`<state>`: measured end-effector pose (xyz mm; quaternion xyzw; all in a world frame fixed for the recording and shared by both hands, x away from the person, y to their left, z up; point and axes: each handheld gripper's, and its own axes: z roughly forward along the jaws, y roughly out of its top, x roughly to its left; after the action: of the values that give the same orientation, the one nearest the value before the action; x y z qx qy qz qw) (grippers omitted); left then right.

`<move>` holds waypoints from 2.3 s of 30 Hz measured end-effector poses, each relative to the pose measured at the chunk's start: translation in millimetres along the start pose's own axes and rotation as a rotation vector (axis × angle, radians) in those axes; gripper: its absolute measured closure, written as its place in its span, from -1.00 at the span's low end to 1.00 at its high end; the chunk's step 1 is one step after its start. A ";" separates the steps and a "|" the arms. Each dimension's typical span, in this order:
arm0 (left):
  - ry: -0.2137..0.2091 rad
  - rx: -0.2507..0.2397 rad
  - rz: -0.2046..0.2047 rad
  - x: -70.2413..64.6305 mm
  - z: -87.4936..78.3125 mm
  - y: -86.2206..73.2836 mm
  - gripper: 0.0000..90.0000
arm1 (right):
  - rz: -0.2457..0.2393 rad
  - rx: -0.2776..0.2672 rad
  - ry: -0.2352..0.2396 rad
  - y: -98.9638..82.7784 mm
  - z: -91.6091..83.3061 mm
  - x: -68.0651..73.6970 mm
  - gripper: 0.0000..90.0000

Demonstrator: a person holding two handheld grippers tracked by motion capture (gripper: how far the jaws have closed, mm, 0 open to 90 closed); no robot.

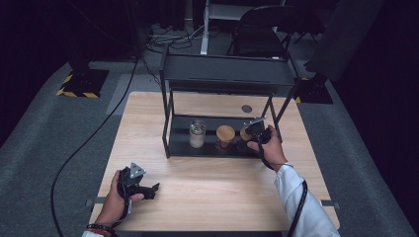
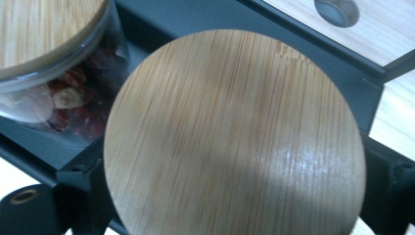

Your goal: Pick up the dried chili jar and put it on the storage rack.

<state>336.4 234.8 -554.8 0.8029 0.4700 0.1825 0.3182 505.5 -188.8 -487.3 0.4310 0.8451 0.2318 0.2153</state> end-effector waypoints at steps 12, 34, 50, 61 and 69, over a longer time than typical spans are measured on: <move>0.000 0.000 0.000 0.0 0.0 0.0 -0.99 | -0.079 0.007 -0.008 0.9 -0.8 3.8 -0.91; 0.000 0.000 0.001 0.0 0.0 0.0 -1.00 | -0.101 -0.029 -0.025 -1.2 -4.0 1.7 -0.91; 0.000 0.000 0.001 0.0 0.0 0.0 -0.99 | -0.102 -0.075 -0.034 -2.7 -16.0 1.8 -0.91; 0.000 0.000 0.000 0.0 0.0 0.0 -0.99 | -0.084 -0.115 -0.020 -9.3 -35.0 -2.8 -0.92; 0.000 0.000 0.001 0.0 0.0 0.0 -0.99 | -0.082 -0.159 -0.023 -14.5 -49.8 -1.0 -0.92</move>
<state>336.4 234.9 -554.8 0.8030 0.4697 0.1825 0.3182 468.9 -207.4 -455.6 0.3803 0.8384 0.2840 0.2680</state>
